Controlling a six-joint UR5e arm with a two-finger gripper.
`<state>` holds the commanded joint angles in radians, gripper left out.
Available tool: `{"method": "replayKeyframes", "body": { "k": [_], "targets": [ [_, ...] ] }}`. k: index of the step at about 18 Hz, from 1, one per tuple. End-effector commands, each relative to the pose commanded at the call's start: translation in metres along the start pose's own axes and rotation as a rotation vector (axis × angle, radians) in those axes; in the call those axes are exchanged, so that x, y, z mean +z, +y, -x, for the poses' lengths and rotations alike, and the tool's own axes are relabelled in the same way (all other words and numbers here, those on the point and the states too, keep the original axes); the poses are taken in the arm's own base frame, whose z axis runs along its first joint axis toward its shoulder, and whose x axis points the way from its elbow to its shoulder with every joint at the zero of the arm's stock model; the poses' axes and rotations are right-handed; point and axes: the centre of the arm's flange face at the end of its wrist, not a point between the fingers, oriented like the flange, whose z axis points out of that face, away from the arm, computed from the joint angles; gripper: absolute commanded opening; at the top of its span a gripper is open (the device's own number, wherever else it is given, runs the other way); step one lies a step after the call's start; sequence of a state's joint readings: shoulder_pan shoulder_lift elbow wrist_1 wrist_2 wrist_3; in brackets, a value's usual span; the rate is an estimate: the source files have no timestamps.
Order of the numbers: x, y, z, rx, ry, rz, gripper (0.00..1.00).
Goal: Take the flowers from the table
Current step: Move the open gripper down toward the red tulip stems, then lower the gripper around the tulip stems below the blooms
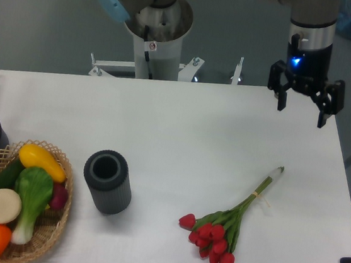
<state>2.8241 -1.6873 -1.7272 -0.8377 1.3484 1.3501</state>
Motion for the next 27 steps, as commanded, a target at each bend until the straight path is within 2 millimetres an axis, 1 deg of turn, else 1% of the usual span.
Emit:
{"method": "replayKeyframes", "body": {
  "k": [2, 3, 8, 10, 12, 13, 14, 16, 20, 23, 27],
  "targets": [
    [0.009, 0.0, 0.0, -0.001, 0.014, 0.002, 1.0],
    [0.018, -0.002, 0.001, 0.004, 0.025, 0.001, 1.0],
    [0.081, -0.012, -0.004, 0.024, 0.09, -0.001, 1.0],
    [0.104, -0.012, -0.006, 0.028, 0.122, 0.004, 1.0],
    [0.129, -0.018, -0.011, 0.039, 0.158, 0.003, 1.0],
    [0.138, -0.019, -0.011, 0.043, 0.168, 0.004, 1.0],
    [0.142, -0.024, -0.008, 0.051, 0.165, 0.002, 1.0],
    [0.148, -0.026, -0.004, 0.054, 0.166, 0.003, 1.0],
    [0.168, -0.023, -0.004, 0.048, 0.191, 0.009, 1.0],
    [0.176, -0.022, 0.006, 0.05, 0.192, 0.012, 1.0],
    [0.197, -0.015, 0.001, 0.041, 0.227, 0.019, 1.0]
  ]
}}
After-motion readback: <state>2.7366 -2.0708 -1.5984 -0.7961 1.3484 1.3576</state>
